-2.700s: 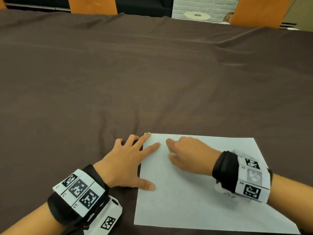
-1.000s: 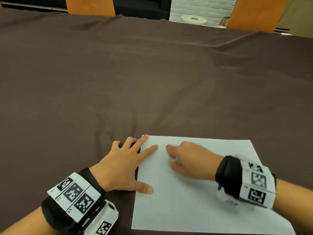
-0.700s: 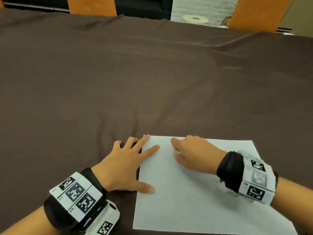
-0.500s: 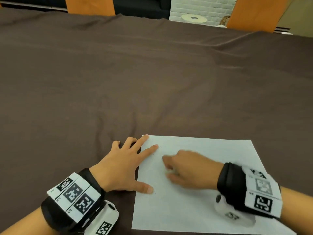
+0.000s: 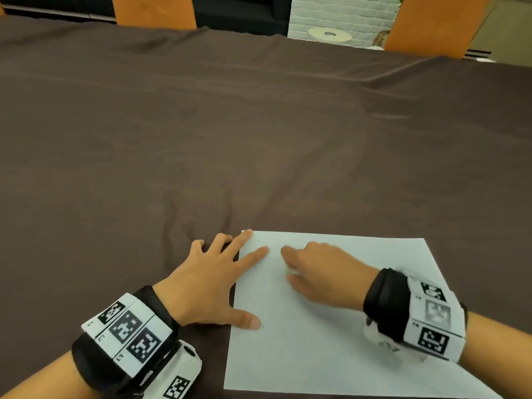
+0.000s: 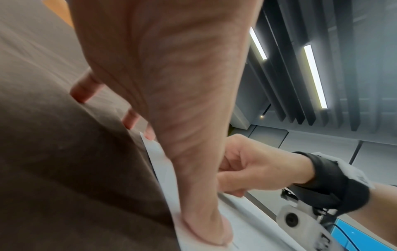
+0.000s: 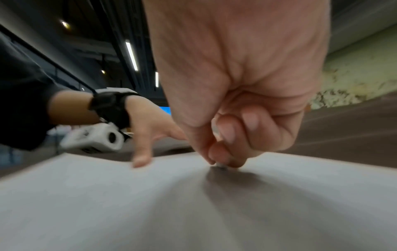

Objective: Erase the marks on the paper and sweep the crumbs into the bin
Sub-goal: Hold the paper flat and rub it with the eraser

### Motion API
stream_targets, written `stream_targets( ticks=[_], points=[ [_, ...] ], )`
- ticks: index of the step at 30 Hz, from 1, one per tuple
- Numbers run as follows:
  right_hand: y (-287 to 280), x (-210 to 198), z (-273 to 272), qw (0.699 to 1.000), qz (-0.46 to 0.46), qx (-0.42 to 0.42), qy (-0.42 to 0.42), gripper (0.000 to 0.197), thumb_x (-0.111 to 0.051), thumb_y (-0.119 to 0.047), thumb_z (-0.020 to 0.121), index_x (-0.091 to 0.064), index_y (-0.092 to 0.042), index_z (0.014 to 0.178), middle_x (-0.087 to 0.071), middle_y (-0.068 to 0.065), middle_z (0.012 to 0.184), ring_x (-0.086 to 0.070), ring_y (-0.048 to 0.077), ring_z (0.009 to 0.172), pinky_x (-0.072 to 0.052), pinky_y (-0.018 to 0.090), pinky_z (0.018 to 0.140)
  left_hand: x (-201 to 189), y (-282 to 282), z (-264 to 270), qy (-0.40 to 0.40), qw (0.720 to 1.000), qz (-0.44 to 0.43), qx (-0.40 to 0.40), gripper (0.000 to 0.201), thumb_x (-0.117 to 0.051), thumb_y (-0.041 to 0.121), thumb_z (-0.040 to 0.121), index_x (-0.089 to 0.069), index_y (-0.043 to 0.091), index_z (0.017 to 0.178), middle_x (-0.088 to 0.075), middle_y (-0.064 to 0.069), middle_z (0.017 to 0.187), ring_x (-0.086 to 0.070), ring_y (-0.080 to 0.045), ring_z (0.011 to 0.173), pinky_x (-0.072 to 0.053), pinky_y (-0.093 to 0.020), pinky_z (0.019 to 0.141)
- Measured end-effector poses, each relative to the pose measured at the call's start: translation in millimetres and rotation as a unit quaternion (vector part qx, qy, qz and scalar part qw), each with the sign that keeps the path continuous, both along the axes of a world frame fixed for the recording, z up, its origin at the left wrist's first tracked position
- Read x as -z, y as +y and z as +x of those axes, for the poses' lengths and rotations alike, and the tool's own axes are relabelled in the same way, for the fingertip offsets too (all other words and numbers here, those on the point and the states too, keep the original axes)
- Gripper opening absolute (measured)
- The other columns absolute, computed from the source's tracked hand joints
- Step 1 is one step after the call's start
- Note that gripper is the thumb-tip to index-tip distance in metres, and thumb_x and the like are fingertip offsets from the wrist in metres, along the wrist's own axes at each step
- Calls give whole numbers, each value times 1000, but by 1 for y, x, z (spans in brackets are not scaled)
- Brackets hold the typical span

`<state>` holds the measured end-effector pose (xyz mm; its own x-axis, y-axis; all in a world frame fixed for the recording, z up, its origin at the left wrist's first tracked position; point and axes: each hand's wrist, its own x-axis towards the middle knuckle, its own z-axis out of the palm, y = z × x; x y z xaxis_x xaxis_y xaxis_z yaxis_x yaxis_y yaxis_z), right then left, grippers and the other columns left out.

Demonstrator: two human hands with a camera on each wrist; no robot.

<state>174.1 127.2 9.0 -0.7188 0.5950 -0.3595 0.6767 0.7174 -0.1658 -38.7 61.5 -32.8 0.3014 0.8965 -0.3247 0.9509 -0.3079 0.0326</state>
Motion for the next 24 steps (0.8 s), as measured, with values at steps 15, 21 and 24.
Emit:
stream_targets(
  ticks=[15,21,24],
  points=[
    [-27,-1,-3,998,-47,-30,-1,14,-43,-27,96,-34,-18,90,-34,-2,70,-40,26,66,-30,34,56,1,0,0,0,1000,1,0,114,-38,97,63,17,45,150,18,7,161,-5,-21,142,-16,-52,114],
    [-37,-1,-10,997,-64,-46,18,14,-43,-27,97,-33,-19,91,-34,-2,70,-39,25,64,-29,33,52,0,0,0,3,1000,-2,-1,113,-38,96,64,19,46,149,20,7,161,-3,-20,143,-15,-52,115],
    [-35,-2,-6,996,-70,-50,4,12,-44,-27,96,-41,-16,94,-41,0,75,-44,25,66,-32,32,56,0,1,0,8,1000,-7,1,113,-38,95,65,19,45,149,21,7,160,-2,-20,143,-15,-51,115]
  ],
)
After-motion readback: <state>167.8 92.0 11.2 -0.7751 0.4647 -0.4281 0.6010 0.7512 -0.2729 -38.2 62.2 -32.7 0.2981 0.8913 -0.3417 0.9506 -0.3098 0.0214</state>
